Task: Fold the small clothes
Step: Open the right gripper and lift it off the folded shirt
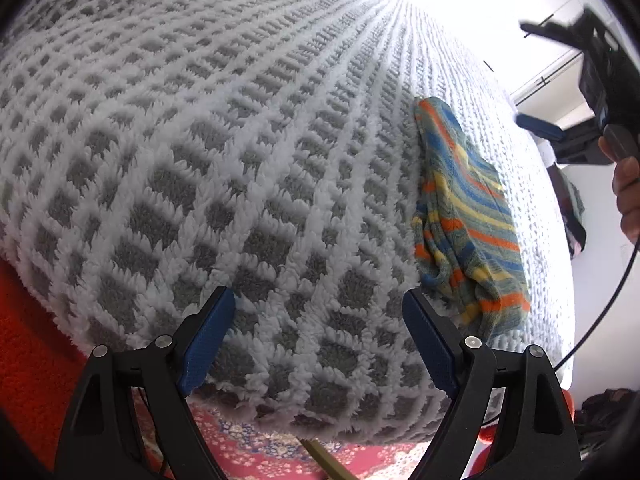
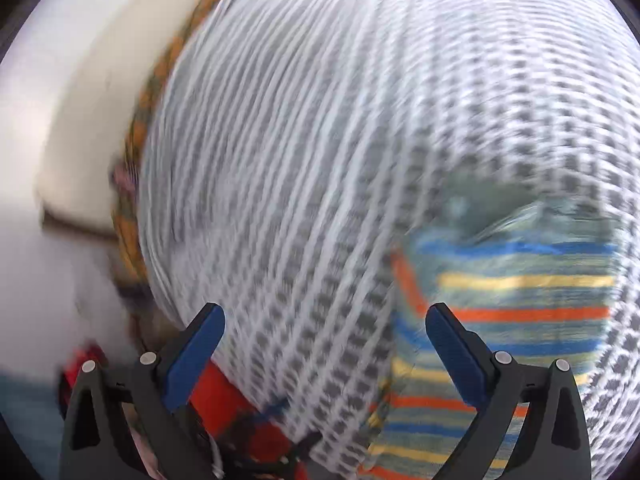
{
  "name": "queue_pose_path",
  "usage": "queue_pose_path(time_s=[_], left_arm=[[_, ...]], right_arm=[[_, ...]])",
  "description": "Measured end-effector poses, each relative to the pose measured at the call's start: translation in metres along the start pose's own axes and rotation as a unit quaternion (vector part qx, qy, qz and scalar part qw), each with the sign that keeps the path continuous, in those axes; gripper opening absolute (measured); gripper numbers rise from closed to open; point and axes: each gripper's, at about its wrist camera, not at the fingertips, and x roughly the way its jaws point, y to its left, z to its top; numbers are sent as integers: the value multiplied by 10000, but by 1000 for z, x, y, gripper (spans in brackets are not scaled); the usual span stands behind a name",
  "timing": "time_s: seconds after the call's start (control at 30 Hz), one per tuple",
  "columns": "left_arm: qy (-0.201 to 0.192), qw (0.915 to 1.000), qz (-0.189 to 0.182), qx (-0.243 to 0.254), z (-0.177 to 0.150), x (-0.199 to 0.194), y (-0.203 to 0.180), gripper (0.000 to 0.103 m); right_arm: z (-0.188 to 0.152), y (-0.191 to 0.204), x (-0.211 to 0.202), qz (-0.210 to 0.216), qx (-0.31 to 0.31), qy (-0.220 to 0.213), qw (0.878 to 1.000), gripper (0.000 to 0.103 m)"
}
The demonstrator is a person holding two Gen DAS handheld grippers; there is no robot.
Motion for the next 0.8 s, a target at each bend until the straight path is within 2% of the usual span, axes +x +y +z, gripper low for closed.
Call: queue_pose_path(time_s=[0.07, 0.13, 0.17, 0.27, 0.4, 0.43, 0.47, 0.5, 0.57, 0.6, 0.73, 0.8], left_arm=[[1, 10000, 11, 4, 0, 1, 0, 87], [10, 10000, 34, 37, 1, 1, 0, 87], [13, 10000, 55, 54, 1, 2, -2, 88], [17, 9999, 99, 86, 2, 2, -3, 88], [17, 10000, 45, 5, 1, 2, -5, 88], [13, 10000, 29, -17, 1, 1, -4, 88], [7, 10000, 21, -29, 2, 2, -4, 88], [-2, 10000, -3, -37, 2, 1, -3, 88], [-8, 10000, -41, -43, 1, 0, -2, 88], [-3, 10000, -69, -48, 1, -1, -1, 88], [43, 9999, -95, -78, 1, 3, 1, 88], [61, 9999, -96, -60, 2, 3, 0, 88]], right_arm=[[11, -28, -17, -446, 325, -217, 9982, 100], [18, -45, -14, -967, 303, -5, 9949, 100], [19, -45, -5, -1083, 144, 155, 9939, 100], [12, -26, 36, -1564, -429, 727, 9841, 100], [-16, 4, 101, -1789, -929, 1115, 9731, 96], [-21, -1, 110, -2028, -968, 1024, 9690, 77], [-24, -4, 110, -2326, -931, 799, 9648, 35], [-23, -14, 105, -2482, -746, 506, 9645, 20], [-25, -38, 86, -1925, -107, 199, 9810, 12], [-27, -47, 73, -1777, 139, 50, 9840, 12], [-24, -50, 11, -1778, 460, -872, 9791, 12], [-10, -41, 6, -1970, 406, -1081, 9736, 12]])
